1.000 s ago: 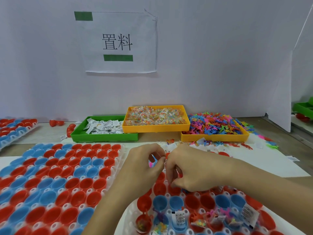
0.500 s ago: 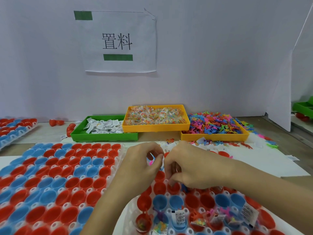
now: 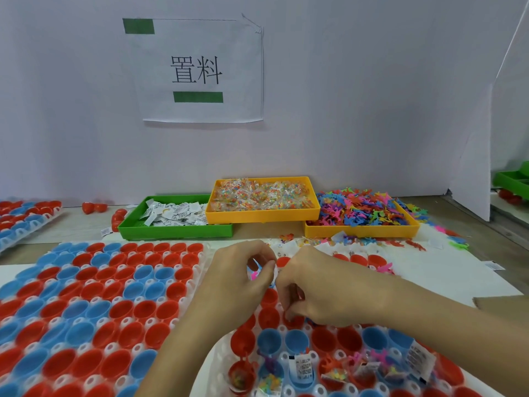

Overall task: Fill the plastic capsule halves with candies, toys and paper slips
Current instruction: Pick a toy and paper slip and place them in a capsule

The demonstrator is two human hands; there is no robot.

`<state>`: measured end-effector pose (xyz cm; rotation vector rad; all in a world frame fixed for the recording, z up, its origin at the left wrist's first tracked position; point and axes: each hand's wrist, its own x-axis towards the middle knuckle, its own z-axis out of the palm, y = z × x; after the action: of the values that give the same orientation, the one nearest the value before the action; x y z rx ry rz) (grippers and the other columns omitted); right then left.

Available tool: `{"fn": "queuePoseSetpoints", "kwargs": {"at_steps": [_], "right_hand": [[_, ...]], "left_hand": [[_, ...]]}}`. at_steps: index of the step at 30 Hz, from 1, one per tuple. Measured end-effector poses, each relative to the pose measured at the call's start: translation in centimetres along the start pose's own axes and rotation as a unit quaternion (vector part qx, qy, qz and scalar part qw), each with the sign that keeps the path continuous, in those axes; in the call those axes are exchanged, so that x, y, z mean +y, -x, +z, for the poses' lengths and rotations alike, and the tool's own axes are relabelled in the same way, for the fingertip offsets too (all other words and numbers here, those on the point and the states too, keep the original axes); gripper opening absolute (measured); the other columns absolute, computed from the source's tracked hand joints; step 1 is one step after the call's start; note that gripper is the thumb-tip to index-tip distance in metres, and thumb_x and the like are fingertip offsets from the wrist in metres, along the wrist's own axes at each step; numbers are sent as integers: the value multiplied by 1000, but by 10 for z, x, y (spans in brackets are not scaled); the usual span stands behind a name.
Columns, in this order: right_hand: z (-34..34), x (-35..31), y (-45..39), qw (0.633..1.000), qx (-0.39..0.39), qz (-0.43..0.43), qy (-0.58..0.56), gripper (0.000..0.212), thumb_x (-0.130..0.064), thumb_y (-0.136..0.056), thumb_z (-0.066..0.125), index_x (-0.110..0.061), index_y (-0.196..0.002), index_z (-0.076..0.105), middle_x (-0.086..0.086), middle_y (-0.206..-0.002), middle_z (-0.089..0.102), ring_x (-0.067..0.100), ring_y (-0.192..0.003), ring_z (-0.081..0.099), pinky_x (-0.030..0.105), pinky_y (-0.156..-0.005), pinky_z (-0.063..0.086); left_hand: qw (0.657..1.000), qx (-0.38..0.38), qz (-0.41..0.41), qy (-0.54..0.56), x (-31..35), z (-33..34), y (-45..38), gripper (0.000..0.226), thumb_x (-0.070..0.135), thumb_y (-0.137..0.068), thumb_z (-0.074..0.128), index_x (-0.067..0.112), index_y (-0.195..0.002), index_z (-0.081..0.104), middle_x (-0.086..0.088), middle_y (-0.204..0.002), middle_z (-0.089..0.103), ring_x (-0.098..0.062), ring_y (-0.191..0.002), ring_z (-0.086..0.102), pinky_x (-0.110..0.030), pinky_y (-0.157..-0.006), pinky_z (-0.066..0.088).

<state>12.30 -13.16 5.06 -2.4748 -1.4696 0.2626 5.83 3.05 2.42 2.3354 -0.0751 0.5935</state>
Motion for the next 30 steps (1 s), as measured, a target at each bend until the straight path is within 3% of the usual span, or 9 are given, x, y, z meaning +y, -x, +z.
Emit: {"fn": "queuePoseSetpoints", "kwargs": {"at_steps": [4, 11, 16, 20, 23, 27, 30], "right_hand": [[-1, -2, -1, 1000, -5, -8, 20, 8, -15, -90, 70, -17, -88, 77, -4, -89, 72, 9, -77, 63, 30, -75, 57], [-10, -4, 2, 999, 0, -33, 32, 18, -14, -93, 64, -18, -97, 81, -5, -95, 75, 7, -85, 62, 21, -78, 52], [-23, 1, 5, 998, 48, -27, -4, 8, -27, -90, 72, -26, -91, 80, -13, -81, 71, 3, -77, 61, 24, -73, 51], [-43, 38, 1, 988, 145, 35, -47, 9, -27, -91, 71, -28, -87, 79, -18, -76, 72, -4, -74, 64, 14, -66, 48], [-50, 82, -8, 967, 212, 141, 8, 11, -21, -91, 69, -25, -89, 79, -13, -82, 73, -4, -67, 59, 7, -59, 37], [-38, 110, -28, 968, 154, 195, 38, 17, -14, -93, 63, -16, -95, 80, -5, -96, 76, 4, -79, 62, 23, -73, 49], [-26, 110, -47, 969, 114, 210, 58, 16, -16, -91, 65, -15, -91, 81, -3, -94, 76, 7, -78, 63, 31, -76, 56]], "left_hand": [[1000, 0, 3, -7, 0, 0, 0, 21, 10, -88, 65, 27, -76, 66, 14, -75, 66, -5, -78, 59, -13, -68, 43], [1000, -2, 0, -10, -1, 0, 0, 22, 12, -89, 64, 29, -76, 64, 15, -76, 65, -5, -78, 59, -11, -68, 41], [1000, -6, -7, -14, -1, -1, 0, 21, 13, -90, 64, 30, -76, 65, 15, -77, 65, -5, -80, 59, -12, -69, 42], [1000, 0, -17, -14, 0, -2, 0, 25, 16, -91, 63, 35, -75, 62, 17, -76, 64, -2, -81, 59, -10, -68, 43], [1000, 0, -18, -20, 1, -1, 1, 28, 16, -92, 62, 37, -74, 60, 18, -75, 63, -1, -82, 58, -8, -68, 42], [1000, 1, -17, -24, 0, 1, 0, 27, 13, -92, 61, 34, -75, 61, 17, -75, 64, -1, -80, 58, -9, -68, 42], [999, 8, -13, -29, -2, 0, 0, 20, 12, -91, 62, 27, -78, 66, 16, -77, 65, -2, -80, 58, -11, -67, 43]]}}
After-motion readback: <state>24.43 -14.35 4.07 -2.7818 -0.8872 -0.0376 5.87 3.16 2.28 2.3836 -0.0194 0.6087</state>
